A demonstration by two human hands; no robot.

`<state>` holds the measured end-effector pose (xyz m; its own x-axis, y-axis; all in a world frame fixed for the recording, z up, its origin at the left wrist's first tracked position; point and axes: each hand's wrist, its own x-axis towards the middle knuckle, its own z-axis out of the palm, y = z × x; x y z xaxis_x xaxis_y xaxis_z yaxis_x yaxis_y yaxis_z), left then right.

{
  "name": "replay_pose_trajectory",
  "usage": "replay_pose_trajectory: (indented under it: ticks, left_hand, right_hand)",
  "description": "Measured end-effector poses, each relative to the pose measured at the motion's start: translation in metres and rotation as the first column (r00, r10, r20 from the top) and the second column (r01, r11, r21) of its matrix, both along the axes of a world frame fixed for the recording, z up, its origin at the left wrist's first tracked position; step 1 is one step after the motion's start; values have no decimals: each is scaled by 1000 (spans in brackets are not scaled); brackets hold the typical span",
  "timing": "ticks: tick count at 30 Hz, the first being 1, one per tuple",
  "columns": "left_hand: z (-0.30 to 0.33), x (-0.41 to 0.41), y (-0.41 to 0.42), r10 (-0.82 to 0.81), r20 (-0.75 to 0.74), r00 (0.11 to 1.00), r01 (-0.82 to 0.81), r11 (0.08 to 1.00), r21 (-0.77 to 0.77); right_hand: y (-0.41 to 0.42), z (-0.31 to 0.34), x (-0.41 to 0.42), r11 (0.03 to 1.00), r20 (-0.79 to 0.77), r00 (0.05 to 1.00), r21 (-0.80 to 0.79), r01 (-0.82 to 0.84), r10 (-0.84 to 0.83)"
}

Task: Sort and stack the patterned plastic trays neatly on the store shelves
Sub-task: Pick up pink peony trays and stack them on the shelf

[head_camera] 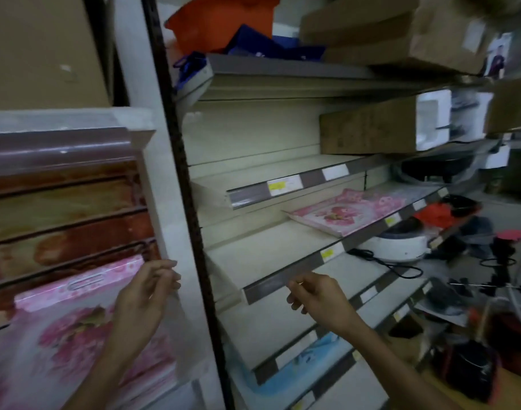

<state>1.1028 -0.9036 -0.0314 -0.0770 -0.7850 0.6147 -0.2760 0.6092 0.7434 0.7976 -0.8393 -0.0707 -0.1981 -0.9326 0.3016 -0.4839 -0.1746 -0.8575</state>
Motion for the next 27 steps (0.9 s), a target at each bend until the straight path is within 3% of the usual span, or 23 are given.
replay_pose_trajectory:
  ticks: [9, 16, 22, 27]
  left_hand:
    - [0, -165, -3, -160, 55, 986, 160, 987, 5]
    - [-2, -254, -21, -181, 274, 945, 191, 981, -12]
    - [-6, -310, -67, -166, 593, 788, 276, 956, -99]
    - [-11, -352, -118, -90, 735, 672, 319, 931, -178]
  right_hand:
    - [18, -11, -142, 996, 40, 996, 43, 75, -77]
    - [2, -16, -217, 989, 103, 984, 51, 141, -145]
    - [-32, -21, -258, 983, 172, 970, 98, 155, -170]
    - [-70, -26, -284, 977, 277, 942, 140, 158, -192]
